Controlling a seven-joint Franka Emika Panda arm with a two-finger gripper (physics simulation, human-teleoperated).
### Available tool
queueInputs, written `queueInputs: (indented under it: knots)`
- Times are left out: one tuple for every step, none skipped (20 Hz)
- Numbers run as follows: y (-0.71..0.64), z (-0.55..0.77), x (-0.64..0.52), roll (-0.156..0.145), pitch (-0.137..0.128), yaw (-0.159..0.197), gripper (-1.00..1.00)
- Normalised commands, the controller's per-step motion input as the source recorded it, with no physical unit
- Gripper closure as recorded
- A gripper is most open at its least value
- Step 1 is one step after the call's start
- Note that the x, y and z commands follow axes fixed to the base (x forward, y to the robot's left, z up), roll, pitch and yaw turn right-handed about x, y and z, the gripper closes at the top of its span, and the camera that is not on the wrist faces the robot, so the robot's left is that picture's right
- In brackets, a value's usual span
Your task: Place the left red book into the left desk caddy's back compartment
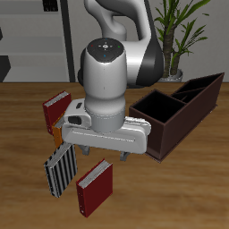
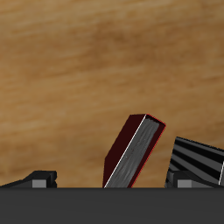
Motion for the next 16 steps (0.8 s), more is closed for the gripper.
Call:
queueInputs:
  knots:
    - [0.02,-0.23,0.03,-0.039,-0.026,-0.105,-1.0]
    - [0.12,-0.23,0.04,0.048,-0.006,-0.054,-1.0]
    - [0.04,-0.24,0.06,-0.026,-0.007,-0.026,-1.0]
    - [-0.05,-0.22,0.04,-0.073,0.006,-0.01,-1.0]
    - [-0.13,-0.11,-0.02,-0.066,-0.031,-0.133,-1.0]
    - [-0.01,-0.36,0.0,0.041,-0.002,-0.024,-1.0]
    - [-0.14,-0.33,0.02,-0.001,0.036,0.004,-1.0]
    - [-0.09,-0.23,0.04,-0.066,0.029,-0.011,-1.0]
    - [-0.15,-0.23,-0.05,-0.013,0.003,-0.053,-1.0]
    - [-0.22,-0.28,-0.04,-0.019,-0.005,-0.087,-1.0]
    - [-0.13,-0.27,0.01,-0.061,0.034,0.011,-1.0]
    - [-0.16,-0.36,-0.06,-0.033,0.032,-0.058,-1.0]
    - [-0.08,-0.5,0.02,-0.007,0.059,0.009,-1.0]
    - [-0.13,-0.39,0.04,-0.036,0.043,-0.024,-1.0]
    - [0.16,0.04,0.04,0.0,0.0,0.0,-1.0]
    - [-0.13,-0.46,0.03,-0.036,0.072,0.009,-1.0]
